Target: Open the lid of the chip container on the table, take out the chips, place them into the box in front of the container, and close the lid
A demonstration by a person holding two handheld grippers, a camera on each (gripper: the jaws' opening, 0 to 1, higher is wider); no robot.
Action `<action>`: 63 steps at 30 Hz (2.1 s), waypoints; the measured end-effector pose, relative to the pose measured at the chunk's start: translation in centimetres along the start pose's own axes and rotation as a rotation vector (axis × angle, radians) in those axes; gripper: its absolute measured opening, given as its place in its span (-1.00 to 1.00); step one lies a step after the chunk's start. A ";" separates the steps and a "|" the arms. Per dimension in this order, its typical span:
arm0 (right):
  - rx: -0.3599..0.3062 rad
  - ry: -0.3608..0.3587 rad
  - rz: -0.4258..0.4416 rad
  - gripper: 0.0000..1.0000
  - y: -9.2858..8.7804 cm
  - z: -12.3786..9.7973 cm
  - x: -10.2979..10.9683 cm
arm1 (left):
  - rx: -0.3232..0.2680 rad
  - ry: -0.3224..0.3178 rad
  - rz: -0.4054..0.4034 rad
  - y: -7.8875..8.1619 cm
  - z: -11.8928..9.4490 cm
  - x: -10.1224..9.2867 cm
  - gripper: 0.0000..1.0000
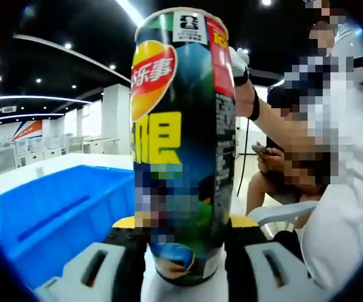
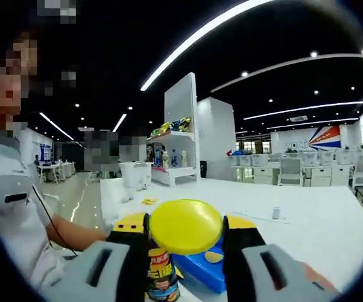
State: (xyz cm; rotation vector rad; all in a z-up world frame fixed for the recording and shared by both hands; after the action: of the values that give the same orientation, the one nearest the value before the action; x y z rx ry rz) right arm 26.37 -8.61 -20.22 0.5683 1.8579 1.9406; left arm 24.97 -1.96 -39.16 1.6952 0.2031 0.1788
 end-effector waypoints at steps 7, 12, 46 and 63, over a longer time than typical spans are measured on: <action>0.082 0.077 -0.029 -0.08 -0.4 2.3 2.4 | -0.001 -0.003 0.001 0.0 0.0 0.0 0.00; 0.135 0.107 -0.055 -0.08 -1.3 3.2 3.2 | -0.002 -0.003 -0.001 0.0 0.0 0.0 0.00; 0.276 0.187 -0.128 -0.07 -4.0 4.5 4.8 | 0.000 -0.013 -0.020 -0.4 0.1 -0.1 0.00; 0.216 0.218 -0.089 0.18 -2.6 1.4 3.1 | 0.077 -0.079 0.034 -1.6 -1.6 -0.8 0.33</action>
State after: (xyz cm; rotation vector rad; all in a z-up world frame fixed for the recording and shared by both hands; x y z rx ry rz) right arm 24.51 -5.64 -22.74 0.3389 2.2069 1.8180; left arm 23.75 -0.41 -40.52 1.7798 0.1243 0.1301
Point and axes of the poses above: the point that each gripper's makers call its tool centre point, and the gripper's own axes: z roughly forward along the fingers, x roughly to its left, y roughly out of its top, the point moved 2 cm from there along -z, roughly backward along the fingers, and after that the axes turned 1 degree about -x, right-handed, at the moved point
